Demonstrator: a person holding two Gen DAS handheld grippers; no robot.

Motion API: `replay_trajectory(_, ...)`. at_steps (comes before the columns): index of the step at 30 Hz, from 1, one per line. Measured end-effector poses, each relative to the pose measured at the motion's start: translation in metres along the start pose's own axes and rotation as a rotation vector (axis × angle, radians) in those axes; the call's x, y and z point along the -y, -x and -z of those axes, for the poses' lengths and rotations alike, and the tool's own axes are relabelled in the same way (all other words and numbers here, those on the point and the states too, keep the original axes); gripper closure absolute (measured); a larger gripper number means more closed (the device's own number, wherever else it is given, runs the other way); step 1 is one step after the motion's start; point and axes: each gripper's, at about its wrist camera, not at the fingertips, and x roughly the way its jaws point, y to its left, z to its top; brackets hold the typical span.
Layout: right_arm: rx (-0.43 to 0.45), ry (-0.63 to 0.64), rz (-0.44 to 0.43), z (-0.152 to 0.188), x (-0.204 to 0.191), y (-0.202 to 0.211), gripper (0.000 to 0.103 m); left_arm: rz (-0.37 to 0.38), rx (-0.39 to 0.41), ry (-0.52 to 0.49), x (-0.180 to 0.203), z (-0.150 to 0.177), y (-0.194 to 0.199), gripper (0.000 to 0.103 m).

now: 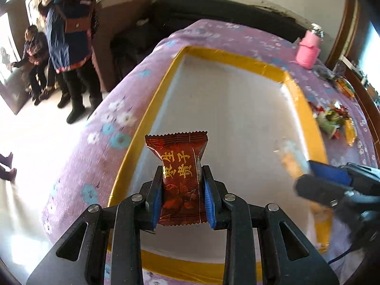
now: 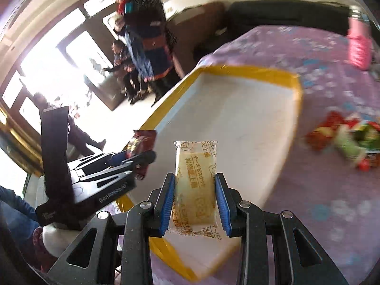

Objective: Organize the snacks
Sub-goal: 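Carry both packets to the yellow-rimmed tray and open both tools to drop them, then grasp the green-labelled candy with the left tool while the right tool grasps the yellow cracker bag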

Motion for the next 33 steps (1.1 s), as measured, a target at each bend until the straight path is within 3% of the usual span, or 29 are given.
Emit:
replay_trajectory(6,-0.060,0.011,0.021,0.004,-0.011,-0.037,0.068,0.055,-0.010,0.065,-0.019,-0.001,-0.003,0.072)
replay_trajectory(7,-0.060,0.013,0.020,0.006,-0.014,-0.037,0.066,0.060,-0.009,0.073,-0.019,-0.002,-0.002,0.065)
replay_trajectory(8,-0.058,0.012,0.019,0.005,-0.015,-0.035,0.065,0.061,-0.006,0.086,-0.021,-0.002,0.000,0.057)
replay_trajectory(12,-0.029,0.012,0.004,0.003,-0.014,-0.026,0.062,0.081,0.004,0.119,-0.024,-0.005,0.004,0.055)
replay_trajectory(18,0.071,-0.014,-0.001,0.011,0.012,0.021,0.059,0.131,0.049,0.208,-0.019,-0.009,0.024,0.055)
replay_trajectory(24,0.178,-0.164,0.091,0.030,0.100,0.084,0.058,0.224,0.102,0.142,0.027,-0.019,0.047,0.044)
replay_trajectory(29,0.218,-0.374,0.206,0.051,0.198,0.128,0.055,0.325,0.063,0.038,0.090,-0.027,0.039,0.044)
replay_trajectory(33,0.241,-0.431,0.267,0.057,0.237,0.144,0.055,0.388,0.007,-0.022,0.132,-0.030,0.027,0.044)
